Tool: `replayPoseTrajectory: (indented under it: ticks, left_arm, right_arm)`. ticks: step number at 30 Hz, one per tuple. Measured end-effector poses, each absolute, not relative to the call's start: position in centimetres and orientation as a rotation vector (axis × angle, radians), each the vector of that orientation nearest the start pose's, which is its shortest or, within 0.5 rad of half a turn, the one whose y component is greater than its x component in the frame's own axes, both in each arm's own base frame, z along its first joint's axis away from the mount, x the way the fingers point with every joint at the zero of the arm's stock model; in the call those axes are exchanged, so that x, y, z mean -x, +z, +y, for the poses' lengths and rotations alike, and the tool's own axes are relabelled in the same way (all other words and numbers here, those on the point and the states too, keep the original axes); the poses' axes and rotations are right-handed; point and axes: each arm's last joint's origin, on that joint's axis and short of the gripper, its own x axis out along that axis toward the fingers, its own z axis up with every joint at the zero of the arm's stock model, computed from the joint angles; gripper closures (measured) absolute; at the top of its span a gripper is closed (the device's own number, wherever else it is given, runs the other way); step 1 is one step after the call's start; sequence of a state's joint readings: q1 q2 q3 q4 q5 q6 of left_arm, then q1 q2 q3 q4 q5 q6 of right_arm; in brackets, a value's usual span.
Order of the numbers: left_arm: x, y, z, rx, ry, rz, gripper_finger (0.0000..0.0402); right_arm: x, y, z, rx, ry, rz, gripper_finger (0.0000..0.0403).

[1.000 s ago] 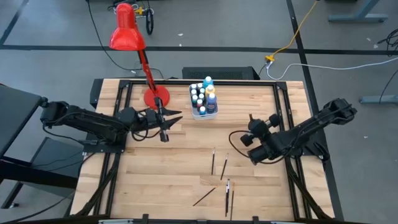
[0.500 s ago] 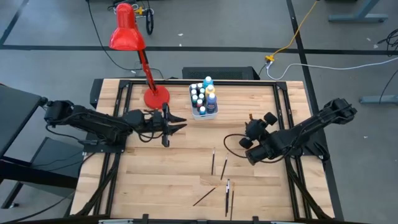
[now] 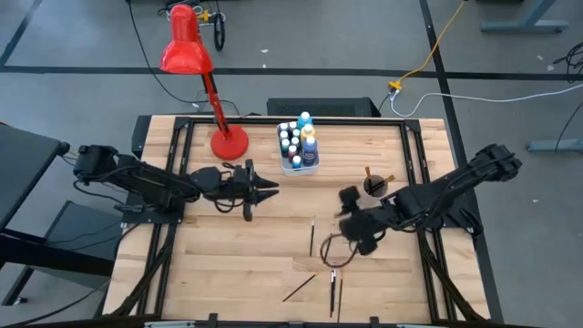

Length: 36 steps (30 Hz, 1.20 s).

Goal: Pick & Place Paint Supplies
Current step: Put the silver paint brush into the gray cup

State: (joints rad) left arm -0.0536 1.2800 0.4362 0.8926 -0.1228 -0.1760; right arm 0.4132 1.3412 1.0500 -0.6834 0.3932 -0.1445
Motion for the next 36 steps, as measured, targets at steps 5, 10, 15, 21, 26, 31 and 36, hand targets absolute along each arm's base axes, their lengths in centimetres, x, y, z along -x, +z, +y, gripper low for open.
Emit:
replayPoseTrajectory:
  ticks: [5, 10, 15, 21, 26, 31, 36]
  left_arm:
    - [-24.8, 21.8, -1.4, 0.182, 0.074, -0.06, 0.0277]
    - [-24.7, 21.8, -1.8, 0.184, 0.095, -0.056, 0.0261]
    - [-24.7, 21.7, -1.8, 0.178, 0.096, -0.049, 0.0258]
    - [-24.7, 21.7, -1.8, 0.176, 0.095, -0.045, 0.0258]
    - [-24.7, 21.7, -1.8, 0.177, 0.092, -0.046, 0.0258]
    - [-24.7, 21.7, -1.8, 0.177, 0.092, -0.044, 0.0258]
    - [-24.7, 21.7, -1.8, 0.177, 0.092, -0.044, 0.0258]
  right_arm:
    - [-25.7, 25.6, 8.9, 0.456, 0.343, 0.984, 0.0219]
    - [-27.6, 22.8, 7.9, 0.448, 0.366, 1.092, 0.022]
    - [-29.4, 19.4, 7.6, 0.555, 0.442, 1.175, 0.0222]
    - [-30.7, 15.9, 7.4, 0.669, 0.517, 1.239, 0.0222]
    - [-31.4, 14.0, 6.9, 0.688, 0.536, 1.279, 0.0222]
    - [-31.6, 13.6, 6.4, 0.662, 0.569, 1.287, 0.023]
    - [-31.6, 13.6, 6.2, 0.665, 0.606, 1.28, 0.0281]
